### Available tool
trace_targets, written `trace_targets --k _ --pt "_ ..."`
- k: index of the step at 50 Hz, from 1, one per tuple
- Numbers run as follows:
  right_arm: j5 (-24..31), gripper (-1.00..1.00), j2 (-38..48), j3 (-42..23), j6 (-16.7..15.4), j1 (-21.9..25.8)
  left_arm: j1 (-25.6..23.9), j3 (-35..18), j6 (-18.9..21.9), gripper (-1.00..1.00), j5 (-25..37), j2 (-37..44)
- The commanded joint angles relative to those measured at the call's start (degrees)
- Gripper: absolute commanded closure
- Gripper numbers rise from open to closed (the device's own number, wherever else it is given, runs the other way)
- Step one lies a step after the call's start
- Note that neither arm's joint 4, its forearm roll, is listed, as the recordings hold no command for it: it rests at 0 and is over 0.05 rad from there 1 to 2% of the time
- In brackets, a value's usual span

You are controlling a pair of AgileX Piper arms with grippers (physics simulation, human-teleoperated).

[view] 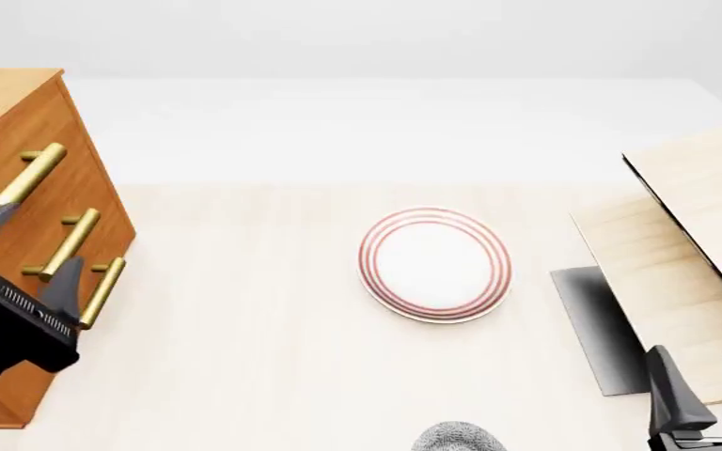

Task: Open the top drawer of the cabinet and put the bowl in it.

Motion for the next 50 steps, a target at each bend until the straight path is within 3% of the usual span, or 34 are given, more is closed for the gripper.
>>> trace_targets --k 1,25,50 --pt "-0.01 -1.0 -0.03 0.02 -0.01 0.0 1.01 0.68 6.44 -1.0 -6.26 6.06" --pt "-0.01 -1.0 -0.03 0.02 -0.01 0.01 3.84 -0.74 11.38 -1.0 -16.42 17.16" --pt "0.0 -1.0 -0.02 0.02 -0.01 0.02 6.69 -6.2 12.19 -1.0 -18.42 23.91"
